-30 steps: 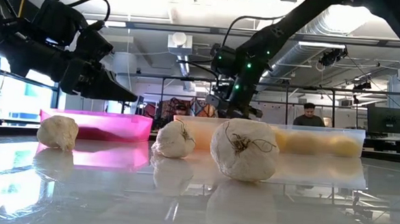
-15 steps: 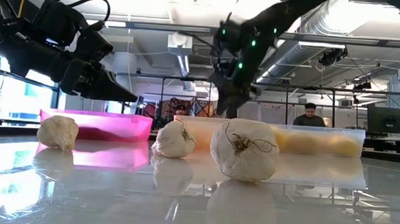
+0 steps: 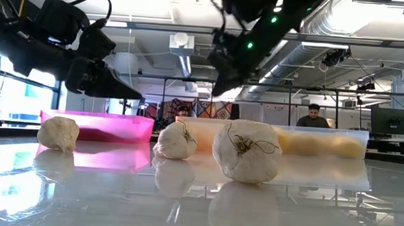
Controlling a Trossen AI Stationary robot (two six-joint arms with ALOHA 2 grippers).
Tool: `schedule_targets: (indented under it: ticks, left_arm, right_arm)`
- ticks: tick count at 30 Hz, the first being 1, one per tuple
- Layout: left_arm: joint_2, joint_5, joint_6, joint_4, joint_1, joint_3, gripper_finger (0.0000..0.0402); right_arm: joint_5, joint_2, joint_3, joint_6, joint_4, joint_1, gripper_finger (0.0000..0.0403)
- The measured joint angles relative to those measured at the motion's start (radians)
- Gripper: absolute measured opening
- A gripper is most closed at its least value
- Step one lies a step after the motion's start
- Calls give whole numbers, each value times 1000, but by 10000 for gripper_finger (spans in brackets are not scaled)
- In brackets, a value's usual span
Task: Sort produce into baskets
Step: Put the white garlic into the orange bin
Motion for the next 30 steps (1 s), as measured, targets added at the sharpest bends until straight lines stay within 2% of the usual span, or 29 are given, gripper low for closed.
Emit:
schedule_targets:
  ticks: [3,6,10,13,24,30]
  left_arm:
    - [0,5,17,-12,0,23,10]
    - [0,42,39,-42,-3,43,8]
    - [0,56,40,-166,-16,94,1]
    - [0,57,40,-306,-37,150,1]
    - [0,58,-22,-964,-186,463,0]
    - [0,47,-123,-1187,-268,575,11]
  right_arm:
    - [45,-55,-75,-10,106,15,13]
    - [39,-96,-185,-54,306,14,2]
    - [-74,-129,-324,-136,571,-6,3]
    - [-141,-147,-383,-220,680,-21,1]
    - [-150,-146,-406,-215,626,-48,1]
    - [-150,-145,-406,-277,624,-44,1]
